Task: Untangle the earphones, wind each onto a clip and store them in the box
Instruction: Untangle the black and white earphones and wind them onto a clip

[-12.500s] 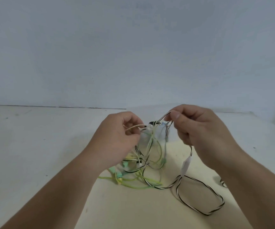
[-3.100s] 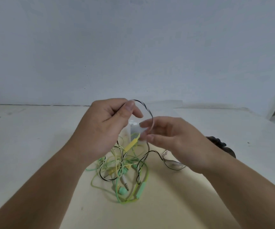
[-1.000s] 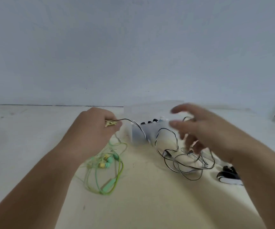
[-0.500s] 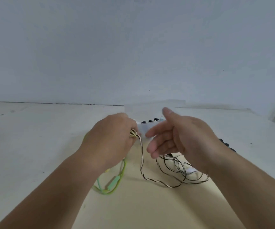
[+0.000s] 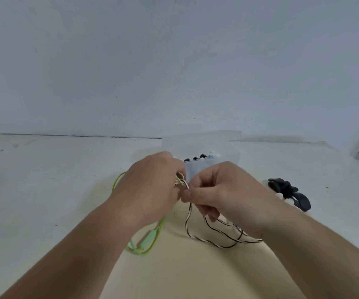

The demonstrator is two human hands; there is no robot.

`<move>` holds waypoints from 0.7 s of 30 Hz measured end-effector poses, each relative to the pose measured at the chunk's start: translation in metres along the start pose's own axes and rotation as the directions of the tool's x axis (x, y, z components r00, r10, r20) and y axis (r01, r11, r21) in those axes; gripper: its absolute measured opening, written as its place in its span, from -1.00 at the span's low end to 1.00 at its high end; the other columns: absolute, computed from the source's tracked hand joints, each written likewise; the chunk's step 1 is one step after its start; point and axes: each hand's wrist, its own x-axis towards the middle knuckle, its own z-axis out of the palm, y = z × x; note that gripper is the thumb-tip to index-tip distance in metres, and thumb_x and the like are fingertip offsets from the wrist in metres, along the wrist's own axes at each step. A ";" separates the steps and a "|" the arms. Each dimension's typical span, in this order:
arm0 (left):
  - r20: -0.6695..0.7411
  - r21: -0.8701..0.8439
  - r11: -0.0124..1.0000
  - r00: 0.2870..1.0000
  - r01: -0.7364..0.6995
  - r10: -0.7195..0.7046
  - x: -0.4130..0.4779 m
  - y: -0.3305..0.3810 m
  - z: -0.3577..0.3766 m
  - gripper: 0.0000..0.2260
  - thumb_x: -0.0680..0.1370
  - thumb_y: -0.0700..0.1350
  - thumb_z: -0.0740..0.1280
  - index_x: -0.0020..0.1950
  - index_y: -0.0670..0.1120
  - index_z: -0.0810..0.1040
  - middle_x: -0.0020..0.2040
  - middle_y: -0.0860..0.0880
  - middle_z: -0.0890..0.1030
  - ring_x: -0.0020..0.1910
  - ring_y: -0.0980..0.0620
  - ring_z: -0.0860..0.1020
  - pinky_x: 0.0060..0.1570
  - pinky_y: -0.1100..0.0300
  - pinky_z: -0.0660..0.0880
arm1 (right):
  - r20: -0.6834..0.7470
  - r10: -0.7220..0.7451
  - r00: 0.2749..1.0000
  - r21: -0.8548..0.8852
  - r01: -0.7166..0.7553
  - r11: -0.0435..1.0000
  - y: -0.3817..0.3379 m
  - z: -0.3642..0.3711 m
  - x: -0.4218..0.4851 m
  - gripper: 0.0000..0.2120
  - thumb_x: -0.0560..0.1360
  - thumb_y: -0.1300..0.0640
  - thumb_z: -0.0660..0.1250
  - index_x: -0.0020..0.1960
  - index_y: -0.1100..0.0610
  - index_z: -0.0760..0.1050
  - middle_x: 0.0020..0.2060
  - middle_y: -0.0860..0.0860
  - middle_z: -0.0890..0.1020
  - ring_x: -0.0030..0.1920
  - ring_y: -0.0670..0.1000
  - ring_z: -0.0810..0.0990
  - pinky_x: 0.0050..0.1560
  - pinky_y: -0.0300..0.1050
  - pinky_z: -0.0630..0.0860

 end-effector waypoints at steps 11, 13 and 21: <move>0.064 0.056 0.938 0.936 0.342 -0.346 0.002 -0.034 -0.013 -0.70 0.42 0.14 0.49 0.02 0.02 0.55 0.06 0.03 0.57 0.01 -0.04 0.54 0.01 0.10 0.50 | -0.272 -0.132 0.953 0.369 0.230 0.901 0.007 -0.053 0.004 -0.84 0.30 0.20 0.29 -0.44 0.15 0.52 -0.54 0.05 0.47 -0.50 0.03 0.25 -0.45 -0.17 0.30; 0.060 0.080 0.917 0.916 0.391 -0.396 0.004 -0.039 -0.014 -0.49 0.34 0.20 0.53 0.20 0.05 0.52 0.22 -0.03 0.49 0.19 -0.09 0.48 0.19 0.02 0.47 | -0.095 -0.192 0.977 0.163 0.206 0.965 0.009 -0.059 -0.001 -0.81 0.37 0.10 0.38 -0.34 0.20 0.62 -0.48 0.05 0.54 -0.47 0.00 0.40 -0.40 -0.20 0.35; -0.134 -0.303 0.952 0.987 0.046 -0.090 0.001 -0.009 -0.010 -0.35 0.34 -0.08 0.37 0.44 0.13 0.34 0.27 0.14 0.41 0.31 0.20 0.38 0.35 0.13 0.34 | -0.435 0.045 0.899 -0.319 -0.201 0.926 0.020 -0.091 -0.003 -0.82 0.50 0.11 0.44 -0.26 0.11 0.65 -0.48 -0.04 0.62 -0.55 -0.14 0.48 -0.55 -0.29 0.38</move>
